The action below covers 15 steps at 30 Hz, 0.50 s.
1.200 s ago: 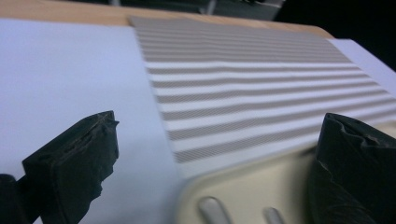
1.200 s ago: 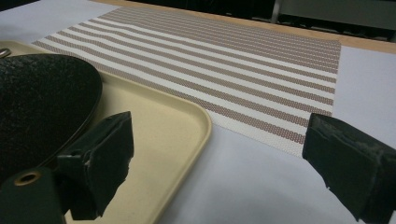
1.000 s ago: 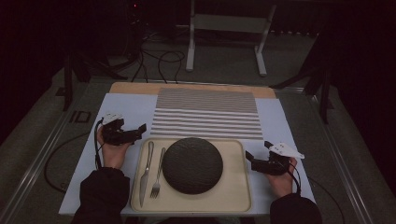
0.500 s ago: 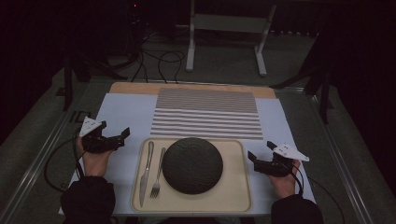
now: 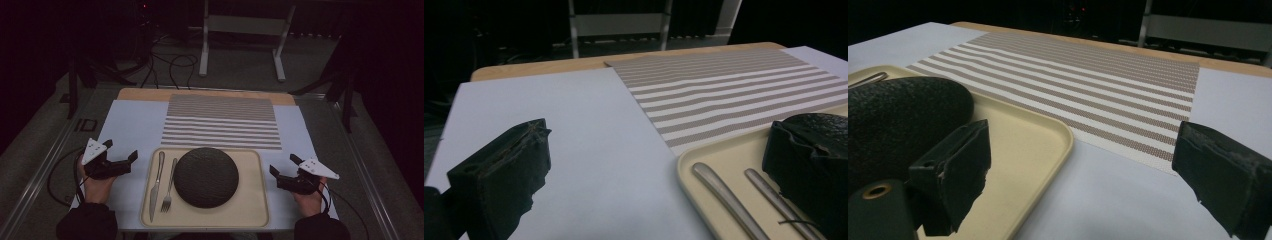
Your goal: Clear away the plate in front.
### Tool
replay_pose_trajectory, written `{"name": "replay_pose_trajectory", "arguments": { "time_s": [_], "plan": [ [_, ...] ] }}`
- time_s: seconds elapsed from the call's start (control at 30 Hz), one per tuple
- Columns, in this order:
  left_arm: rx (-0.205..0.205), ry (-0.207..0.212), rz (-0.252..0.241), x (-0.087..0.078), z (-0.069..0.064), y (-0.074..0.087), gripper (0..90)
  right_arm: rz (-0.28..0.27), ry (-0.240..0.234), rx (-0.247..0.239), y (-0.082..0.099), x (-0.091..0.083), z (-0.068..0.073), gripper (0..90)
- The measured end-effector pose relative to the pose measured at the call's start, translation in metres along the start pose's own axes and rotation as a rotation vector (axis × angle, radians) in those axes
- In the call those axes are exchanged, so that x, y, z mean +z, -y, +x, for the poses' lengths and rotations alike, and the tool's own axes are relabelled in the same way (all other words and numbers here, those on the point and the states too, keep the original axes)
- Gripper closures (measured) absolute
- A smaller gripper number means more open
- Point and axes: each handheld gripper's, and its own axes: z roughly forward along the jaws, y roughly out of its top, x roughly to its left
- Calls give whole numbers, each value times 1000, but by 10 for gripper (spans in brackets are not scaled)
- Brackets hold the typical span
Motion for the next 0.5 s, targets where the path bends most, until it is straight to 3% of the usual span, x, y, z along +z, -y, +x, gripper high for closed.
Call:
{"name": "replay_pose_trajectory", "arguments": {
  "time_s": [0.33,0.5],
  "plan": [
    [29,-24,-1,-17,0,11,0,-14,2,-7,1,-3,1,90],
    [17,-2,0,-17,-2,11,0,-14,4,-7,1,-3,0,90]
  ]
}}
